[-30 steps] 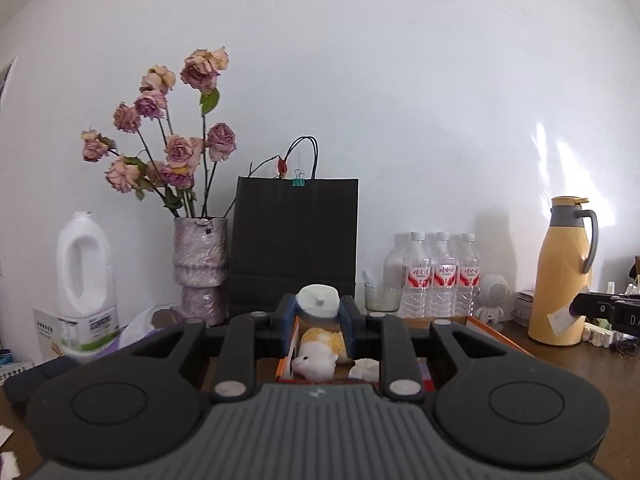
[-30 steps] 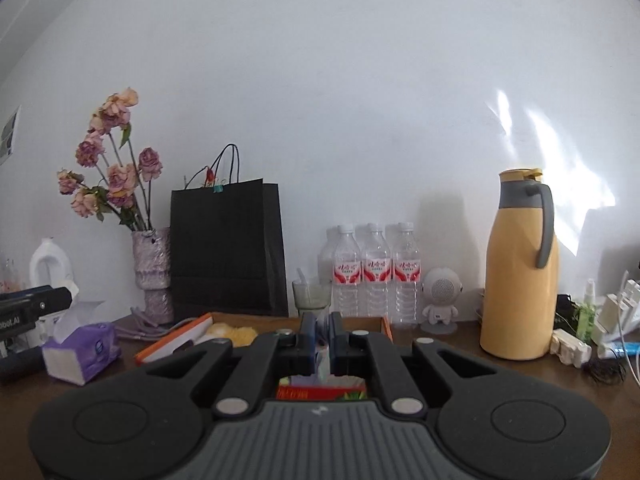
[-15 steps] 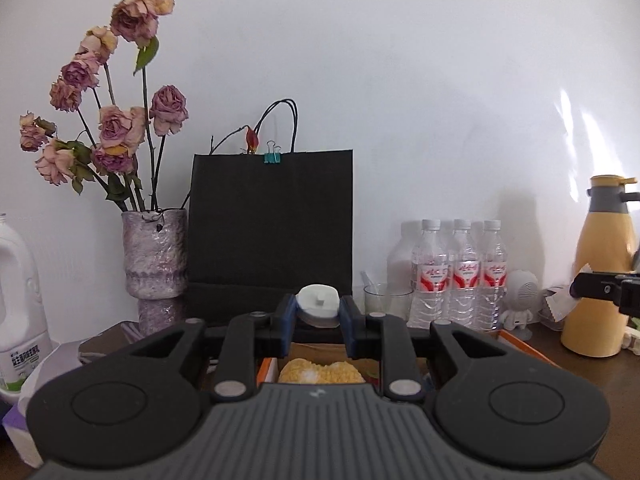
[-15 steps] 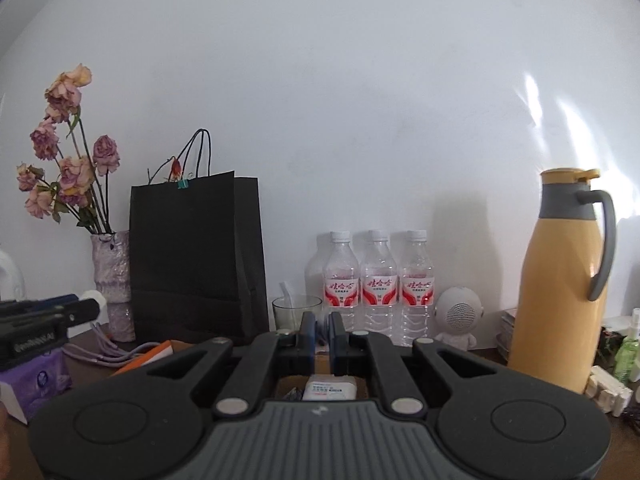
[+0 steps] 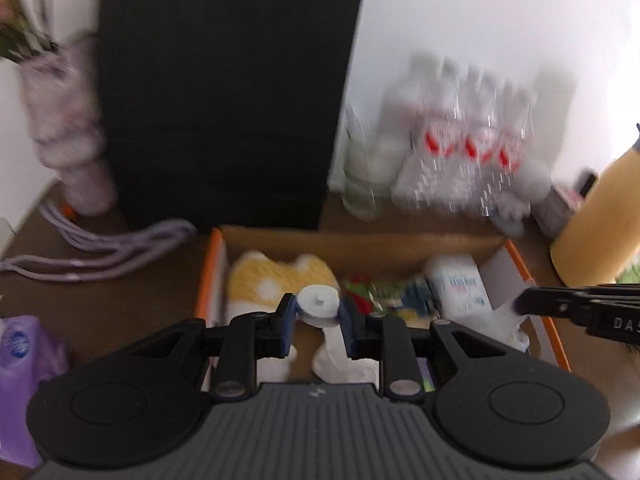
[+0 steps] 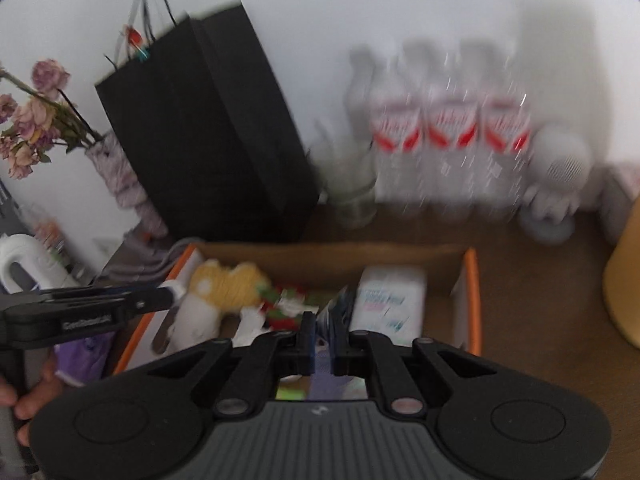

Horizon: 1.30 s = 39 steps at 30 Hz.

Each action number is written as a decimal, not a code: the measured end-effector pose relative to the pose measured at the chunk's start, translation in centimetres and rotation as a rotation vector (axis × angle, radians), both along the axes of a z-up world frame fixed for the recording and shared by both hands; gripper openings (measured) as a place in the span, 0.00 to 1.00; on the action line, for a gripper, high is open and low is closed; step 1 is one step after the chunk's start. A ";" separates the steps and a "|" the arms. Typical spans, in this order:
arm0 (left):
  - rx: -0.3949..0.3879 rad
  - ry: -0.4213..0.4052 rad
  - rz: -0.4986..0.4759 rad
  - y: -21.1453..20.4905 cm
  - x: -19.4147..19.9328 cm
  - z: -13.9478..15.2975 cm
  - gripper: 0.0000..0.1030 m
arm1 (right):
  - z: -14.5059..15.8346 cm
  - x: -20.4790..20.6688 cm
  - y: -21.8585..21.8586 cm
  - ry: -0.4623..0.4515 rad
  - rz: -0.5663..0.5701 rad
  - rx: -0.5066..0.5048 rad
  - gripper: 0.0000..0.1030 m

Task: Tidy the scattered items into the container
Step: 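Carry the white lid into the box with the left tool while the right tool carries its packet, then open both tools over the box and move them back toward the table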

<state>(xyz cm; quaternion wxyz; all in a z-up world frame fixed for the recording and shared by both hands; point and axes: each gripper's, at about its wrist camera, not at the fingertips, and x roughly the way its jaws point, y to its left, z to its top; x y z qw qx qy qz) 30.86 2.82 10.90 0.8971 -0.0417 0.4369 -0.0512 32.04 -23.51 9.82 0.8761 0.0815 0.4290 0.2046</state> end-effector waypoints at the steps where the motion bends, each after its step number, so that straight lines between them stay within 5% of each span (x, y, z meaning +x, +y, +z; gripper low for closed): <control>1: 0.013 0.043 -0.015 -0.3 0.8 -0.5 0.23 | -0.2 0.8 0.3 0.056 0.014 -0.002 0.05; 6: 0.051 0.198 -0.034 -1.5 3.6 -3.9 0.23 | -2.0 3.4 3.0 0.179 0.041 -0.112 0.05; 12: 0.095 0.291 -0.045 -2.5 4.8 -7.1 0.25 | -6.8 4.8 5.5 0.284 0.048 -0.240 0.06; 16: 0.101 0.303 -0.052 -2.2 4.9 -6.7 0.32 | -8.0 4.9 5.8 0.299 0.025 -0.287 0.20; 23: 0.058 0.273 -0.033 -1.2 4.2 -2.9 0.56 | -4.6 4.3 6.0 0.270 0.018 -0.288 0.63; 30: 0.022 0.284 0.020 -0.2 2.3 1.0 0.72 | 0.0 2.8 3.8 0.247 -0.057 -0.266 0.74; 34: 0.082 0.187 0.044 -0.7 -0.2 2.4 0.88 | 2.0 0.6 3.1 0.176 -0.098 -0.256 0.81; 39: 0.197 -0.188 0.097 -2.1 -6.2 3.6 0.98 | 2.7 -3.8 3.6 -0.085 -0.169 -0.280 0.84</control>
